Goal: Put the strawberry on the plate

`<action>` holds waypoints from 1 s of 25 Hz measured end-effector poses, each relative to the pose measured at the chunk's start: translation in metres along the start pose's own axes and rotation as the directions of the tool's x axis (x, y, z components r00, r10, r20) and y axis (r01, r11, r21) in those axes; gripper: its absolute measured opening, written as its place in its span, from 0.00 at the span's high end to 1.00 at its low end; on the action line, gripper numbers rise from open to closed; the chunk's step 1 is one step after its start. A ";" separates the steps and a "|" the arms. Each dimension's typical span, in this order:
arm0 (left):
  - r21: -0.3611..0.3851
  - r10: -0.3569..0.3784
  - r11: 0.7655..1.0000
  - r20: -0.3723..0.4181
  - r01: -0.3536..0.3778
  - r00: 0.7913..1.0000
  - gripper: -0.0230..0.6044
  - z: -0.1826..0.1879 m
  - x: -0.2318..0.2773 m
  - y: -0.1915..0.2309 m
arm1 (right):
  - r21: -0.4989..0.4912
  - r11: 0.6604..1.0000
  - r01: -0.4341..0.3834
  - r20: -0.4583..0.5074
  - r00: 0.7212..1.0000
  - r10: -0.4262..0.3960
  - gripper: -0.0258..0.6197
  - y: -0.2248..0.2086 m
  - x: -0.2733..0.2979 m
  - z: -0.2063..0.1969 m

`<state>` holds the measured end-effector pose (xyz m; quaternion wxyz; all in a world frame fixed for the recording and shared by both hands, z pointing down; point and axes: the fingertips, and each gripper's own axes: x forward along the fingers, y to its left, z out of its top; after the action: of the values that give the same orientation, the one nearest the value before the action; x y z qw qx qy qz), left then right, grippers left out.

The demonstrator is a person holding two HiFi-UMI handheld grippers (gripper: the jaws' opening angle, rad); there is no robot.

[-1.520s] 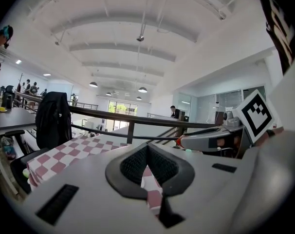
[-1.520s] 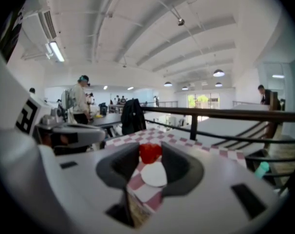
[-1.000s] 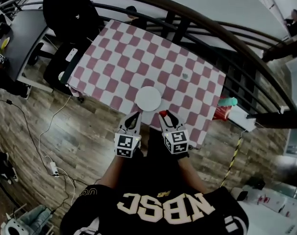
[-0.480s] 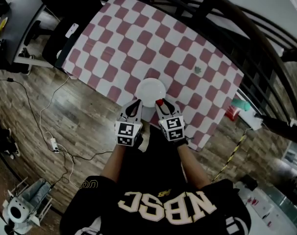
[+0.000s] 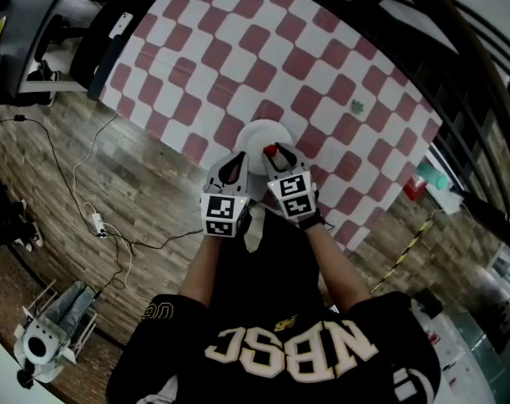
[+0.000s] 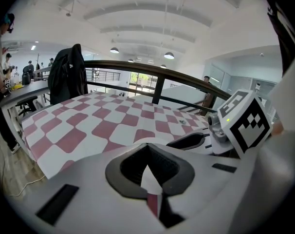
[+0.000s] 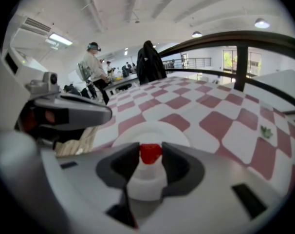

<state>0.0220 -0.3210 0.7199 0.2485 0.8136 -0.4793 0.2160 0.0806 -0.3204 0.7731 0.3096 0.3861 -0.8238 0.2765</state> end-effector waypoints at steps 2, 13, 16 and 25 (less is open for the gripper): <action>-0.004 0.002 1.000 0.003 -0.002 1.000 0.95 0.002 -0.001 -0.002 | -0.001 1.000 -0.006 -0.022 1.000 0.006 0.74 0.000 0.005 -0.002; 0.006 -0.004 1.000 0.055 0.004 0.998 0.95 0.029 -0.026 -0.008 | 0.009 0.999 0.034 -0.074 0.997 -0.033 0.73 -0.006 0.010 -0.003; 0.009 -0.018 1.000 0.084 0.017 0.996 0.95 0.042 -0.040 -0.011 | 0.009 0.998 0.065 -0.016 0.998 -0.065 0.73 -0.002 -0.009 0.015; 0.066 -0.082 0.995 0.212 0.070 0.974 0.95 0.094 -0.085 -0.027 | 0.153 0.972 0.180 0.240 0.947 -0.213 0.74 0.017 -0.098 0.070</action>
<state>0.0189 -0.3102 0.5906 0.1794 0.8568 -0.4653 0.1312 0.0964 -0.3139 0.6522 0.2019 0.5179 -0.7944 0.2450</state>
